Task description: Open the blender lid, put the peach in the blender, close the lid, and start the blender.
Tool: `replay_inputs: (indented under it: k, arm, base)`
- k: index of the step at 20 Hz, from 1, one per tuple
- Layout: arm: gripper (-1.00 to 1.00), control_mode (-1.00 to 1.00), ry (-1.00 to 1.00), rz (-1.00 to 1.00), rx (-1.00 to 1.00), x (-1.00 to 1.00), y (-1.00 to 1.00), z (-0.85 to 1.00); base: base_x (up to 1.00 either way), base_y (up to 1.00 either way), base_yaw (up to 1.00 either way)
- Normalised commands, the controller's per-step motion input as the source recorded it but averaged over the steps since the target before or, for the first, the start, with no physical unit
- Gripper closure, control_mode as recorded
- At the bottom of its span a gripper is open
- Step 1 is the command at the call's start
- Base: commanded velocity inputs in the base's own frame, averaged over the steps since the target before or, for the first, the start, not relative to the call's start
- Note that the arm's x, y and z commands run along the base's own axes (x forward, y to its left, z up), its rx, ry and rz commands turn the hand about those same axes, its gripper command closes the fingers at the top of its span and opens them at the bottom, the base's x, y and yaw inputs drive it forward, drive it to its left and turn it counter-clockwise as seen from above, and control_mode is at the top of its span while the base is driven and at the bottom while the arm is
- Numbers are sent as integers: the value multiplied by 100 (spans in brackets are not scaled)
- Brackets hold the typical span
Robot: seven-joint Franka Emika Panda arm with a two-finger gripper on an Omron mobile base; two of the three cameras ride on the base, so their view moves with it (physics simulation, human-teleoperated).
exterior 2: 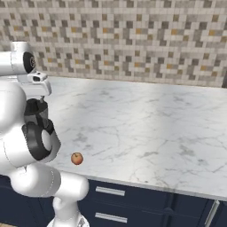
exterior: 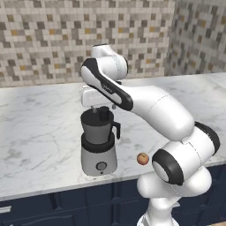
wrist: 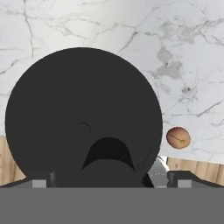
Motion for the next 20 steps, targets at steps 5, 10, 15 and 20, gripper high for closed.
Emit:
replay_inputs:
  k: [5,10,15,20]
  arm:
    - [-100,-100,1,0,0,0,0,-8]
    - [-100,-100,0,0,0,-7,0,-8]
    - [-100,-100,0,0,0,-4,0,-8]
    - [-100,-100,0,0,0,-11,0,-6]
  base:
    - [0,0,0]
    - [0,0,0]
    - [0,0,0]
    - [0,0,0]
